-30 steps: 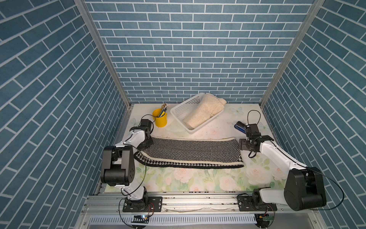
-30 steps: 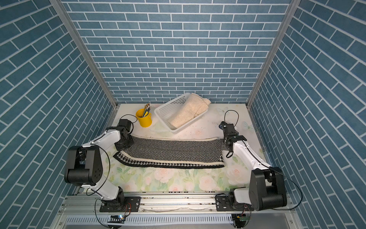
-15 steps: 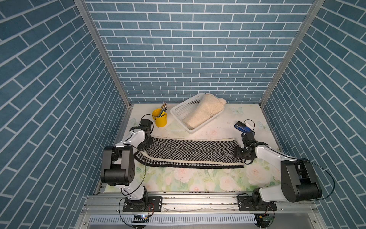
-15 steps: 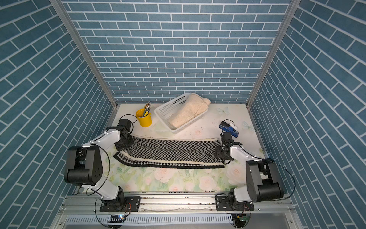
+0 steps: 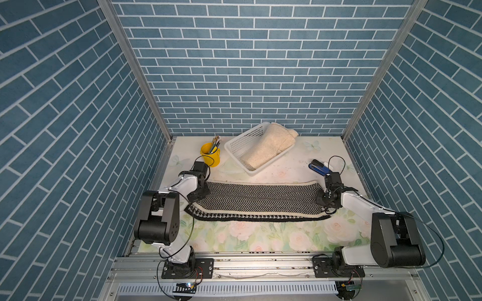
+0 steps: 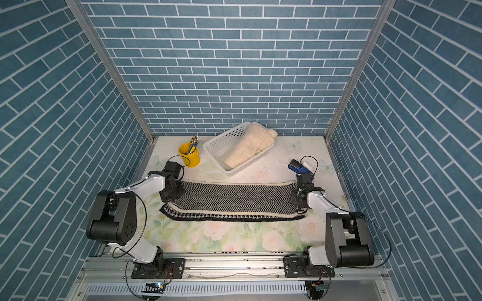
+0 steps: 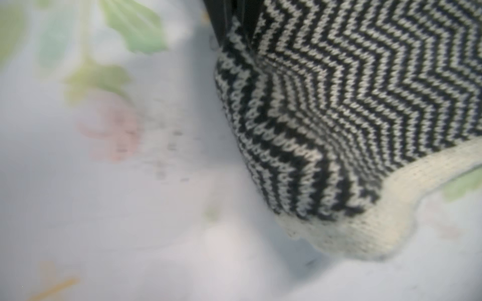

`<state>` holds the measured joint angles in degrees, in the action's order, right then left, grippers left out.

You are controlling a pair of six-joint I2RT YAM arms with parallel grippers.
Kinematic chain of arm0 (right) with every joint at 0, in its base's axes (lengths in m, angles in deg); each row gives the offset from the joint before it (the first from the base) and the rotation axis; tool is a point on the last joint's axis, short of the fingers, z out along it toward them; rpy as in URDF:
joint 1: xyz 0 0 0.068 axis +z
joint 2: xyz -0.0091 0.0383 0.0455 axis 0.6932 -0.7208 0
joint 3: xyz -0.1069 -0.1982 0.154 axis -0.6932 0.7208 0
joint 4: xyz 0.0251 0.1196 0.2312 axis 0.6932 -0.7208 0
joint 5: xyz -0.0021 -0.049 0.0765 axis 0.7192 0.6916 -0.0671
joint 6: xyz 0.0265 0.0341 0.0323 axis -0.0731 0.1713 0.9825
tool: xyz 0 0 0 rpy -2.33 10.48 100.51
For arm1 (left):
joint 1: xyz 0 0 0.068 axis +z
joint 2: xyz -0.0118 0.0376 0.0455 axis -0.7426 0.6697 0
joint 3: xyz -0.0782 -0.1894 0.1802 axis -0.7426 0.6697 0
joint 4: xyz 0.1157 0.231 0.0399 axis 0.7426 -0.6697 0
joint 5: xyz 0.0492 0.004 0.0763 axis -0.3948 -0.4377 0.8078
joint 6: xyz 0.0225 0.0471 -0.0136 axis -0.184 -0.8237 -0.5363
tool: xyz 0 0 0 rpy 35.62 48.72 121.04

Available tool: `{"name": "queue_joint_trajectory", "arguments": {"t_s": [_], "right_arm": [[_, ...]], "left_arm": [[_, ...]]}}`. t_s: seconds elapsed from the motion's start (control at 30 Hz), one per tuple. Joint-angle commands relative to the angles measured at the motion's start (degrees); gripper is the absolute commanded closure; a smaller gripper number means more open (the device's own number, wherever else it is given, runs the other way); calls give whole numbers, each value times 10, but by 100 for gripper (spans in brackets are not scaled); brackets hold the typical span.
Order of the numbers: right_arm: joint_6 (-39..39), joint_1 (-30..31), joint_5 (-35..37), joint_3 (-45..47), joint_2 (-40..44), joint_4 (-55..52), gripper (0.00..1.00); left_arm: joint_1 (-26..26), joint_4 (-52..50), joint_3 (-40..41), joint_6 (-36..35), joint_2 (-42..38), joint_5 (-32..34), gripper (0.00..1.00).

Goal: Roll up the scarf and place it into the basket
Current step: Fold the scarf at the center of the board.

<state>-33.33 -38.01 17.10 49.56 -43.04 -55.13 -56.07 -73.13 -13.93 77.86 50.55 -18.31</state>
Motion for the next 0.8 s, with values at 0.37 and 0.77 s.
{"name": "queue_joint_trajectory", "arguments": {"t_s": [0.37,0.77], "right_arm": [[-47,116,22,-183,68,-155,100],[3,443,-148,-401,-191,-27,100]], "left_arm": [[4,13,-57,43,-199,-22,0],[195,-95,-93,-13,-220,-30,0]]}}
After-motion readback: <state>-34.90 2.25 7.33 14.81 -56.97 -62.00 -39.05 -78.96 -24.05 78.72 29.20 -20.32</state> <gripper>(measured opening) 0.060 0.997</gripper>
